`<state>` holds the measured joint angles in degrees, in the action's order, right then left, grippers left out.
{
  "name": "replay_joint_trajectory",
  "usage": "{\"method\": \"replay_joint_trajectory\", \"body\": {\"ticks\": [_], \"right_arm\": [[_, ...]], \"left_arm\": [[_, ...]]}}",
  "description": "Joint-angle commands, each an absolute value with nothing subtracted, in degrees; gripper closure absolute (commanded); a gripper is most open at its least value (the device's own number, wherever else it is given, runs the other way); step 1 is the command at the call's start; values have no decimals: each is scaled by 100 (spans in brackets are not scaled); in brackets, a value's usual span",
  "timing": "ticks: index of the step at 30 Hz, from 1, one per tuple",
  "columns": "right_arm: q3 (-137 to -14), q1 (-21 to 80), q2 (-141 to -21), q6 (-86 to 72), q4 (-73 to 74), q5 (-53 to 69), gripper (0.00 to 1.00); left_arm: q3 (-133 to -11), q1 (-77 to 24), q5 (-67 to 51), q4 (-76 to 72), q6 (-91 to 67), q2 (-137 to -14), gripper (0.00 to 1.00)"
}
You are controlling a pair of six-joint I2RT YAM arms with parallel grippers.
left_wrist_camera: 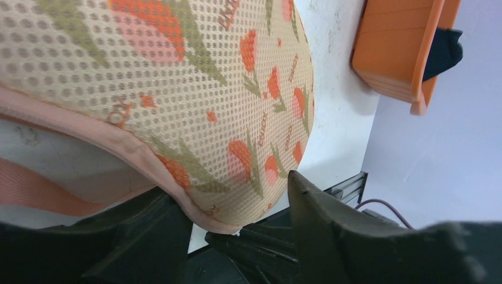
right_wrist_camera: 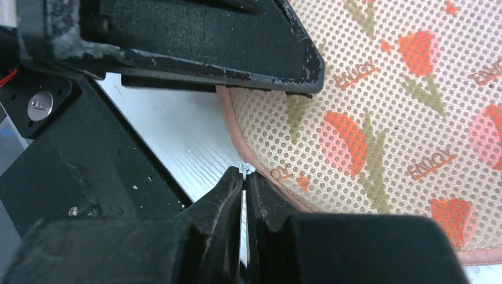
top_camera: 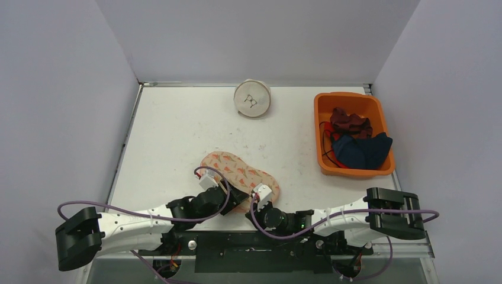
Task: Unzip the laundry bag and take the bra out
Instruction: Unzip the laundry bag at the center of the board.
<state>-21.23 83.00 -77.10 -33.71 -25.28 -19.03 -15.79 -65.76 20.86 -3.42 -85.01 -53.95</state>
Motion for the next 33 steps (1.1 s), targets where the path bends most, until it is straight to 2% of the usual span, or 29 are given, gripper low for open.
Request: {"method": "replay_joint_trajectory", "body": {"ticks": [1,5,8,26,33], "right_arm": [[-2330,8369,-7822,-3313,-2963,-1872,95],[-2323,8374,-7781,-3322,-2852,-1934,95],[-2280,8391,-7708,-3350,-2768,-1989,95],[-1896,8419,-6879,-4015,-1584,-3011,95],[-1679,8425,-6688,-4212,-1441,-3077,95]], "left_arm": [[-1560,-6401,2203,-743,-8561,-5426,54],[-1463,-6252,2223,-703,-8569,-5397,85],[-1458,-6191,2239,-622,-8552,-5366,100],[-1269,-5868,2035,-462,-8181,-5015,100],[-1337,-5339,1269,-707,-7495,-5168,100]]}}
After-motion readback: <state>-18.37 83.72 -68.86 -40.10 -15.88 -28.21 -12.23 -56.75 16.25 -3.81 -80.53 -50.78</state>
